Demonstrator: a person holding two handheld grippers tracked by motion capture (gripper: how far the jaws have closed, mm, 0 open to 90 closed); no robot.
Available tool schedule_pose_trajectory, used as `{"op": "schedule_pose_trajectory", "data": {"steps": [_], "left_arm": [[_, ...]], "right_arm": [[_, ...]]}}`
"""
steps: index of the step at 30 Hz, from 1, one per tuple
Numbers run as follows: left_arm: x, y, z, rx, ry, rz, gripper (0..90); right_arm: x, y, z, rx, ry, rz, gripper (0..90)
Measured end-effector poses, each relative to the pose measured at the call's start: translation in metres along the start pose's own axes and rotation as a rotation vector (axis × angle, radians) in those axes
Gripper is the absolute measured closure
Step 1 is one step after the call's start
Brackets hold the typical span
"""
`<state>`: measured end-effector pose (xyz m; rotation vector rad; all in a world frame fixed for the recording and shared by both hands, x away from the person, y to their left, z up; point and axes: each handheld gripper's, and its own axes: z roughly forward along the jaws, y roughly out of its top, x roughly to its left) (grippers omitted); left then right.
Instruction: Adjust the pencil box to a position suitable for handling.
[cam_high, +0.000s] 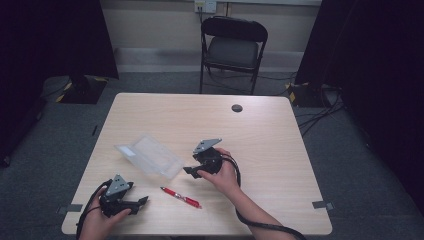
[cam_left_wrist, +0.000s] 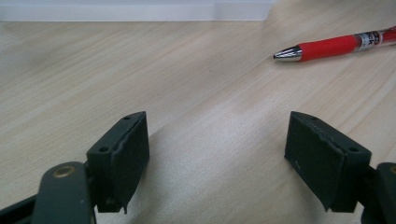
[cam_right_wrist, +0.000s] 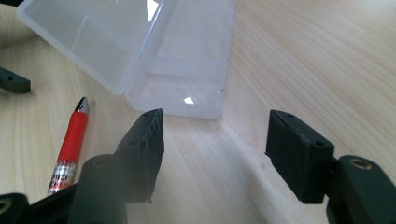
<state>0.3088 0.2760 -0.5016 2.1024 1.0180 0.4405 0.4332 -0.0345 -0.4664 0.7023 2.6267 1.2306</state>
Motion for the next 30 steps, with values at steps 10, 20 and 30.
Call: {"op": "schedule_pose_trajectory", "data": {"steps": [10,20,30], "left_arm": [[0.000,0.000,0.000,0.001,0.000,0.000,21.7],[0.000,0.000,0.000,0.002,0.000,0.000,21.7],[0.000,0.000,0.000,0.003,-0.001,0.003,21.5]], "right_arm": [[-0.001,0.008,0.011,0.000,-0.015,0.000,40.5],[-0.002,0.018,0.020,-0.007,-0.010,-0.001,50.8],[-0.003,0.023,0.042,0.011,-0.010,-0.001,66.9]]}}
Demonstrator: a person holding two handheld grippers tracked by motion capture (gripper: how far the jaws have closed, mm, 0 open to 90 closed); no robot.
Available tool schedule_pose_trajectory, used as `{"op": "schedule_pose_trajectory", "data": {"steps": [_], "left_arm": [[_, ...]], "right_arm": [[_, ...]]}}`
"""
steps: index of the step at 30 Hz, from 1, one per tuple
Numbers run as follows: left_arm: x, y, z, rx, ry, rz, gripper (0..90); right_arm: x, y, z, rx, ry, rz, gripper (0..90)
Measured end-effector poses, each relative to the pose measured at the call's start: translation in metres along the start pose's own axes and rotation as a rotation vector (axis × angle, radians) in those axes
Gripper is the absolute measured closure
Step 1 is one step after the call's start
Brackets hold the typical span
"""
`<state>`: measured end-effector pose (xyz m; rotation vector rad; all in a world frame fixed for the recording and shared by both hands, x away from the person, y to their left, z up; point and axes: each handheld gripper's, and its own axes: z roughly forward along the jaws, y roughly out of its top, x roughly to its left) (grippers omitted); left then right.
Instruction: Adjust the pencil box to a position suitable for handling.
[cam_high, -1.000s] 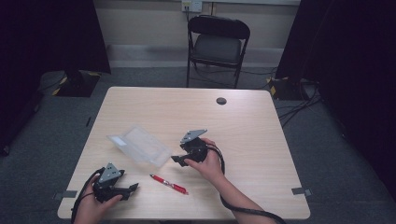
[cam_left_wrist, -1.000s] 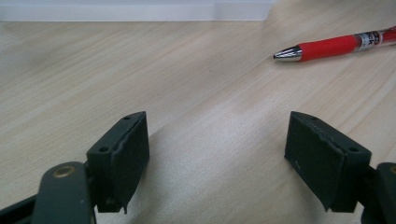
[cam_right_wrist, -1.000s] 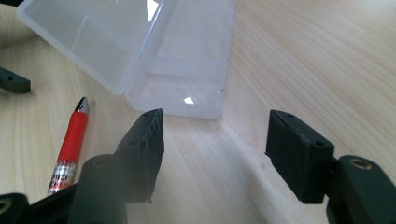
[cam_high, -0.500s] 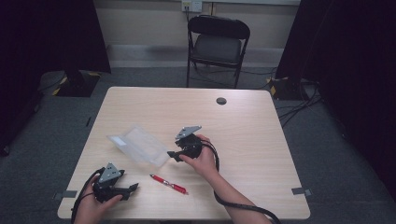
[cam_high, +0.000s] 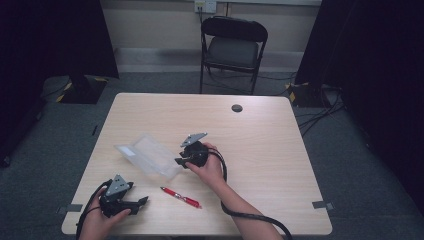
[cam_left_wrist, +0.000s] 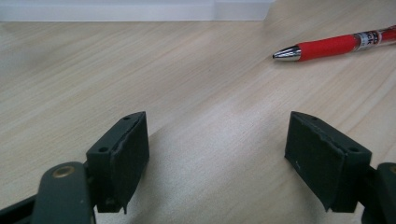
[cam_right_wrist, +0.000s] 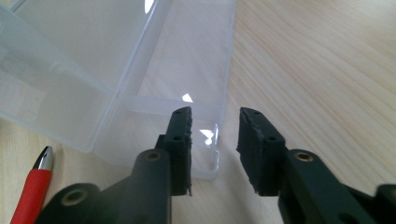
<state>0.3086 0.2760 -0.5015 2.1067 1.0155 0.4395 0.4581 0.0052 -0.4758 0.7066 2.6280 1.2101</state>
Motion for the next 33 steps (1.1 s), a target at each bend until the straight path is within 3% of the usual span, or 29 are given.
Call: {"op": "schedule_pose_trajectory", "data": {"steps": [8,13,24,33], "left_arm": [[0.000,0.000,0.000,0.000,-0.003,0.003,21.5],[0.000,0.000,0.000,0.000,-0.003,0.003,21.5],[0.000,0.000,0.000,-0.002,-0.002,-0.001,21.5],[0.000,0.000,0.000,-0.002,-0.002,0.000,21.5]], "right_arm": [[-0.002,-0.003,0.011,0.034,0.011,0.047,82.8],[-0.003,-0.006,0.011,0.029,0.002,0.065,85.7],[-0.013,-0.022,-0.008,0.019,-0.044,0.126,87.5],[-0.029,-0.044,-0.035,0.008,-0.097,0.174,87.5]]}}
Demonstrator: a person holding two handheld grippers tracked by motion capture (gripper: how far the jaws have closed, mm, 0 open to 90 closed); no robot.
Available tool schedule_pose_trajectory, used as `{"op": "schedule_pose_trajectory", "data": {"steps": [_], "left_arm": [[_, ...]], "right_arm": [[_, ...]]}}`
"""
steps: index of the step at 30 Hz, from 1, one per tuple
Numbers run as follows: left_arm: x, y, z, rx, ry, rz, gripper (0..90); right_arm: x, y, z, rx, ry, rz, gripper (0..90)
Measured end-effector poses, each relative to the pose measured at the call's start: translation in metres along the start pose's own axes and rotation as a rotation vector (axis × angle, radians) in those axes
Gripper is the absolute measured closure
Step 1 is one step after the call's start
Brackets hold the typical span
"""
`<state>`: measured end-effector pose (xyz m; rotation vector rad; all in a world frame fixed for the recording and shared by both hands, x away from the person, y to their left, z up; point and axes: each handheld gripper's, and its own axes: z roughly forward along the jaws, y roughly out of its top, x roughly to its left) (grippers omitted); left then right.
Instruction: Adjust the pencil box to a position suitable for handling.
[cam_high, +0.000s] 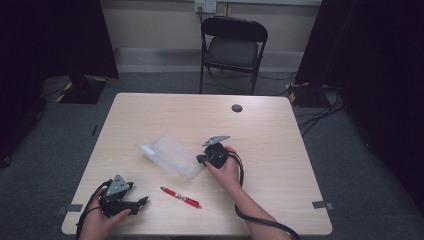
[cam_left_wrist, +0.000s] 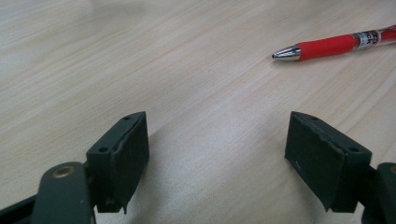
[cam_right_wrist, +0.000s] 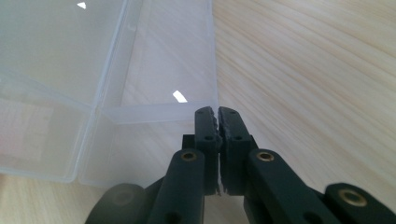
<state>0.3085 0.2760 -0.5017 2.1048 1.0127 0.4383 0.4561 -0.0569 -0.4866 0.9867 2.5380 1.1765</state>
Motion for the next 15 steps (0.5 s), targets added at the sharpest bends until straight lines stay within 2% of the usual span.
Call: {"op": "schedule_pose_trajectory", "data": {"steps": [7,15], "left_arm": [[0.000,0.000,0.000,-0.001,0.001,-0.002,21.5],[0.000,0.000,0.000,0.003,0.000,0.004,21.5]], "right_arm": [[-0.020,-0.015,-0.019,-0.004,-0.042,0.039,87.5],[-0.026,-0.021,-0.027,-0.011,-0.077,0.061,87.5]]}}
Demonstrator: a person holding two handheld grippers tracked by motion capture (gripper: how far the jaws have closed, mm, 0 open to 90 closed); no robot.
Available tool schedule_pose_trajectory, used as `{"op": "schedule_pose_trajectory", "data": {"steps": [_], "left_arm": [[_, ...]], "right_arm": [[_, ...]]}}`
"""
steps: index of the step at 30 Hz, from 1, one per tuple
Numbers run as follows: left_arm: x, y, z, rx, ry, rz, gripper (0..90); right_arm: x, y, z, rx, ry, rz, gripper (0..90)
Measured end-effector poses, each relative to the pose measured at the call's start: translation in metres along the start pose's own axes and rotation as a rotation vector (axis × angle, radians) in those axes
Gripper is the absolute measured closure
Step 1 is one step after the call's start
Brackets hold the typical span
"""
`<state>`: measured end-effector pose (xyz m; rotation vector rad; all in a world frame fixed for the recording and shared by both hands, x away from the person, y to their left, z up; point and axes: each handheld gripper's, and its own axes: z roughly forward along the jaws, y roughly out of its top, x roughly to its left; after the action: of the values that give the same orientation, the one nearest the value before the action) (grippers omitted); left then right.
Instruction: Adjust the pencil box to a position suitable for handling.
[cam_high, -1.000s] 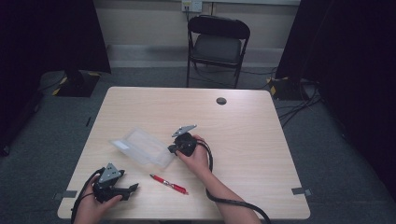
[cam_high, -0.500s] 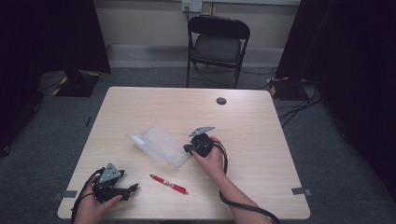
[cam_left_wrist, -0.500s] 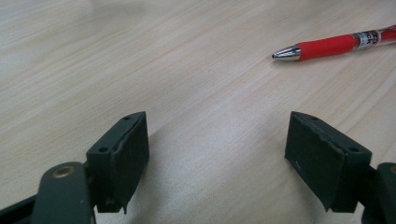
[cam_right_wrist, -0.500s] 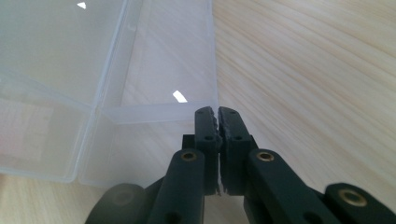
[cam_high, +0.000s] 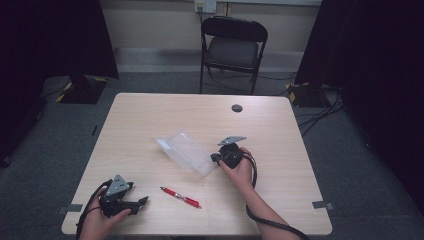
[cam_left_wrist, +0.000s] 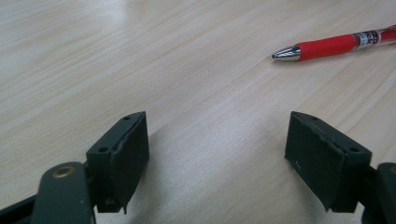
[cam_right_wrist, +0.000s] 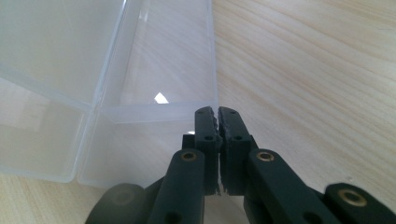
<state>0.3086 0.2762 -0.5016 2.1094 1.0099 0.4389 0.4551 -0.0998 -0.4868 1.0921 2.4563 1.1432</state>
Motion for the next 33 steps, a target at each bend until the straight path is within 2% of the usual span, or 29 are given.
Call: {"op": "schedule_pose_trajectory", "data": {"steps": [11,18,33], "left_arm": [[0.000,0.000,0.000,-0.003,0.002,-0.003,21.5],[0.000,0.000,0.000,-0.002,0.001,-0.003,21.5],[0.000,0.000,0.000,-0.002,0.003,-0.004,21.5]], "right_arm": [[-0.007,-0.006,-0.006,-0.004,-0.016,0.017,87.5],[-0.008,-0.010,-0.009,-0.011,0.009,0.055,84.3],[-0.005,-0.009,-0.019,-0.021,0.021,0.036,77.9]]}}
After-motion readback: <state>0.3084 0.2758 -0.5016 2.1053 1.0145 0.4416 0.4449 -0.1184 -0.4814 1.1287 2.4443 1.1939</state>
